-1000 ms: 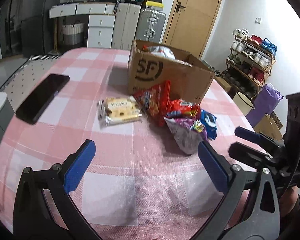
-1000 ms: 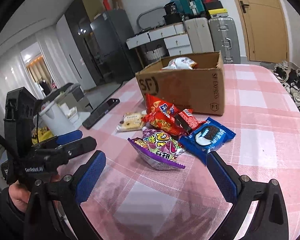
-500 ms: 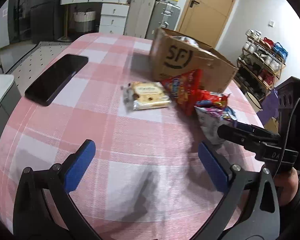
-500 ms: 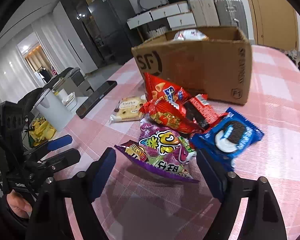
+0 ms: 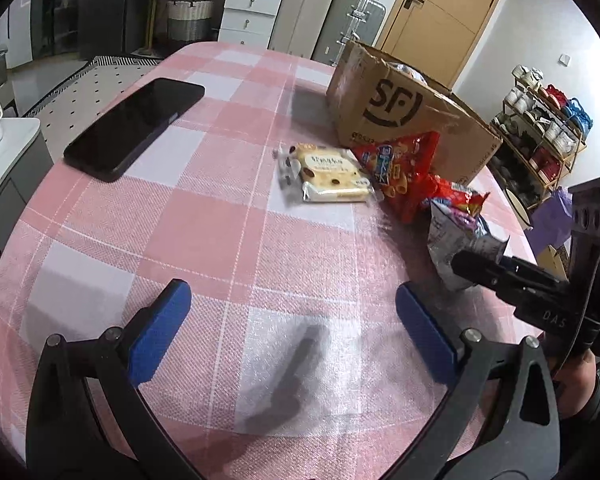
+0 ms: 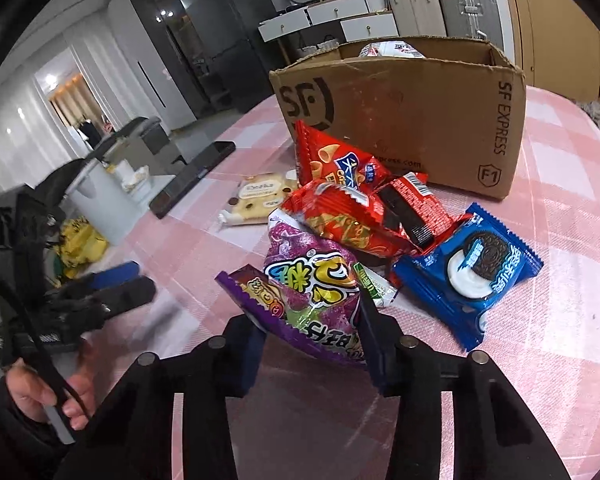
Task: Organize snacks
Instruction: 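Grasp the purple candy bag with the right gripper, then grasp the cream cracker pack with the left gripper while the right holds the purple bag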
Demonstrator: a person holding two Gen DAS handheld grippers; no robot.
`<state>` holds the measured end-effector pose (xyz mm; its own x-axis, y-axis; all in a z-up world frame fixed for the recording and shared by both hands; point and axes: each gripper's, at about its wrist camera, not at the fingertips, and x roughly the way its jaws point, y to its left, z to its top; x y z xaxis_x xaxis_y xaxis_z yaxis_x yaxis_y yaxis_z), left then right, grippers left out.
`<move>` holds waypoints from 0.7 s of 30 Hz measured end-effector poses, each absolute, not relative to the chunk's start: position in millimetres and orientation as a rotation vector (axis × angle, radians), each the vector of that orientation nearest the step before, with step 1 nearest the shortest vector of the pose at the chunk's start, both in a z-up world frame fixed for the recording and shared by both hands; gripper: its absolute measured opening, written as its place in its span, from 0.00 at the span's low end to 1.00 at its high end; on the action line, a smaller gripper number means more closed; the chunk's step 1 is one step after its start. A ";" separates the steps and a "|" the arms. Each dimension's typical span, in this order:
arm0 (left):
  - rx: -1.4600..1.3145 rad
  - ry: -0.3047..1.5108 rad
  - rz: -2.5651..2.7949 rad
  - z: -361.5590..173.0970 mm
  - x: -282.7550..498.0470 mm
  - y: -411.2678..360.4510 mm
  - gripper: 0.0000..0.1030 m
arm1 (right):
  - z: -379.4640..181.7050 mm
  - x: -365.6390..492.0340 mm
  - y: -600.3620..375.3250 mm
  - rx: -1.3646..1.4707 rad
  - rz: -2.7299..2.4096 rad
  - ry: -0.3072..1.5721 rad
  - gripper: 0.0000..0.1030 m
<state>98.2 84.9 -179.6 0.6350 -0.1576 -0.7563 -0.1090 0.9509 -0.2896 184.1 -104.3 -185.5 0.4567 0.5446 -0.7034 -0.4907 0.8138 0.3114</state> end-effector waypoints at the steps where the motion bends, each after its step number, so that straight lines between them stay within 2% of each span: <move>1: -0.324 0.889 -0.032 -179.8 97.9 83.5 0.99 | -184.9 183.1 -104.5 0.071 0.640 0.890 0.37; 12: -0.335 0.907 -0.029 -177.7 99.4 84.4 0.99 | -174.3 159.7 -126.0 0.150 0.683 0.854 0.36; 21: -0.336 0.945 -0.010 -173.1 135.8 85.6 0.99 | -159.9 134.9 -156.0 0.227 0.692 0.795 0.36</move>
<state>135.8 85.6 -173.1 0.5899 -0.1542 -0.7926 -0.1377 0.9480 -0.2868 134.9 -156.0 -159.9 0.4964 0.6476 -0.5781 -0.4838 0.7593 0.4352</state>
